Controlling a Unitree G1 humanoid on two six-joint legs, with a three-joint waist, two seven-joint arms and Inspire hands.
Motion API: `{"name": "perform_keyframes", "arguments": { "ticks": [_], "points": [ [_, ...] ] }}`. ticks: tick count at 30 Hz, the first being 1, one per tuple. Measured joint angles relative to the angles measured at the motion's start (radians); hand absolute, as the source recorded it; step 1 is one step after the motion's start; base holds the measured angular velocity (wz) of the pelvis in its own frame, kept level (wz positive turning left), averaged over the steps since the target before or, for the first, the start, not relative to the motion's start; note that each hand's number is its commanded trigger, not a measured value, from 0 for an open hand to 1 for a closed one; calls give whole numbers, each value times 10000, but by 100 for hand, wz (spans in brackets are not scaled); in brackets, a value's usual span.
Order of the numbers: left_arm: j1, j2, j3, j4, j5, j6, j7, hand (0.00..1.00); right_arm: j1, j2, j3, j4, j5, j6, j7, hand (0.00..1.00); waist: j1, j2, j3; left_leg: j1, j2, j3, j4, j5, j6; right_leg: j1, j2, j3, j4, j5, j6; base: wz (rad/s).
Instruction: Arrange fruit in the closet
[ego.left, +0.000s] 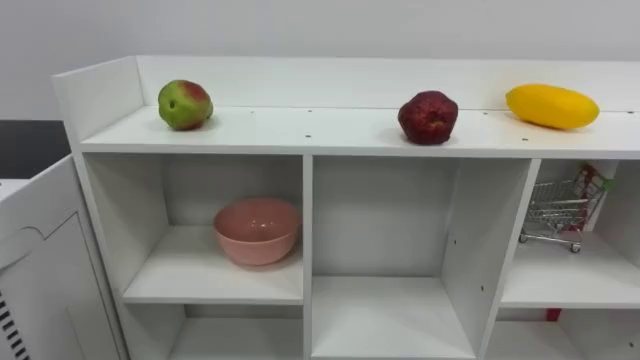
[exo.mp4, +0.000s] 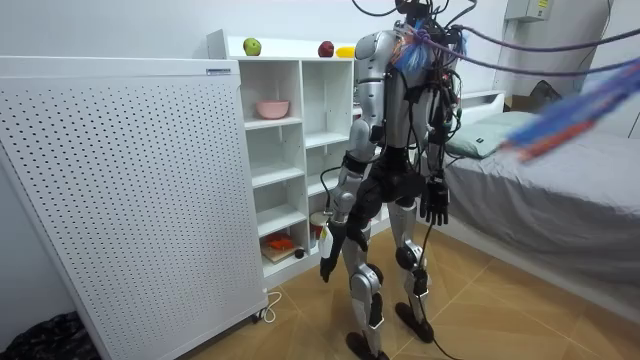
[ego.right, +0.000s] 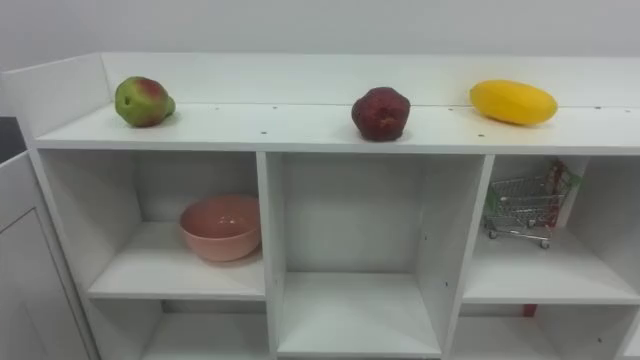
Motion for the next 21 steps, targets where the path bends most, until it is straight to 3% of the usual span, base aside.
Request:
{"name": "perform_keyframes", "arguments": {
  "ticks": [11, 18, 21],
  "points": [
    [5, 0, 11, 21, 1, -50, 27, 0, 57, 19, -10, -4, 279, -127, -196, 0, -7, 34, -19, 46, 1, 40, 25, 1, 1, 7, 14, 250, 4, 0, 0, -1],
    [-38, -12, 42, -17, 37, -303, 178, 0, 29, 13, -450, -166, 2427, -204, -1336, 0, 21, 68, -26, 17, -1, 47, 28, 28, -7, -2, 12, 263, 16, -1, -1, -2],
    [16, -23, 225, -209, 34, -346, 253, 0, 26, -78, -1453, -722, 3581, -204, -1934, 0, -28, 23, -10, 11, 1, 111, 26, 67, -9, -28, 10, 269, 15, 0, -3, -5]
  ]
}}
